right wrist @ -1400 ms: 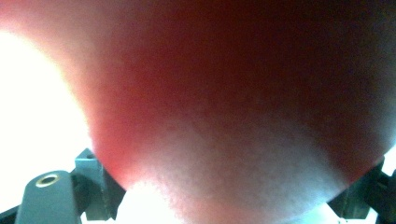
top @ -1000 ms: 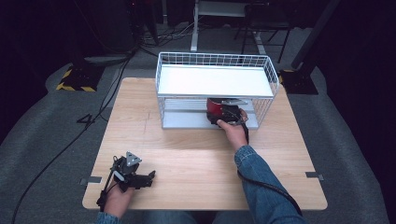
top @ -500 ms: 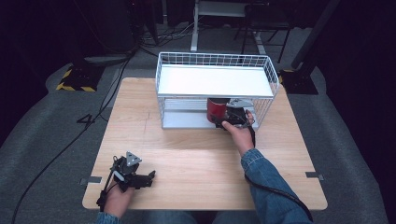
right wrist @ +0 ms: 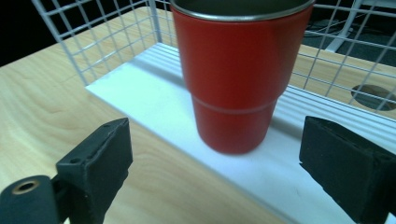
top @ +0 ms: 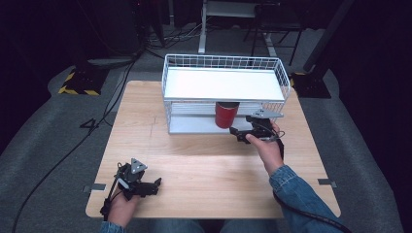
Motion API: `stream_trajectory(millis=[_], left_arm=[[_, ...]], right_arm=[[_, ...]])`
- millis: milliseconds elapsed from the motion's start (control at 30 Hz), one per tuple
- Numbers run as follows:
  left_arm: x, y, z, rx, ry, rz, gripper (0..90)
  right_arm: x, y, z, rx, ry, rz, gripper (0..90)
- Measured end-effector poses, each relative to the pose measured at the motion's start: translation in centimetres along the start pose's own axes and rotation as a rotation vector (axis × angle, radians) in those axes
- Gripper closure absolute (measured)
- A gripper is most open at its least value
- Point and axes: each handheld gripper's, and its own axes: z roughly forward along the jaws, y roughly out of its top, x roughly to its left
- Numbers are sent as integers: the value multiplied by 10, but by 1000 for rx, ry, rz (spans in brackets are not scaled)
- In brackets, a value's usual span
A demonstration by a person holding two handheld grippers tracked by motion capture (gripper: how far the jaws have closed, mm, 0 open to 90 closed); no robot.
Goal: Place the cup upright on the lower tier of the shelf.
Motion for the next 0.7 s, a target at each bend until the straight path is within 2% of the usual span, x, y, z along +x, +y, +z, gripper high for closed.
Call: stream_trajectory(millis=[133,200,267,333,367,400,467,533,567,700], left_arm=[[0,0,0,1,0,1,1],[0,0,0,-1,2,0,1],[0,0,-1,1,0,1,0],[0,0,0,0,1,0,0],[0,0,-1,2,0,1,0],[0,0,-1,2,0,1,1],[1,0,1,-2,2,2,0],[0,1,1,-3,1,-3,1],[0,1,1,-3,2,-5,1],[1,2,2,0,4,-5,1]], right_arm=[[3,-5,-29,4,20,-16,101],[3,-6,-33,7,18,-14,101],[3,-11,-50,10,18,-21,106],[3,-12,-54,13,21,-19,109],[3,-16,-67,16,21,-33,125],[3,-16,-67,16,21,-33,125],[3,-21,-83,16,25,-32,130],[3,-23,-88,17,30,-27,129],[2,-27,-99,17,27,-25,130],[-1,-35,-114,30,5,-38,129]])
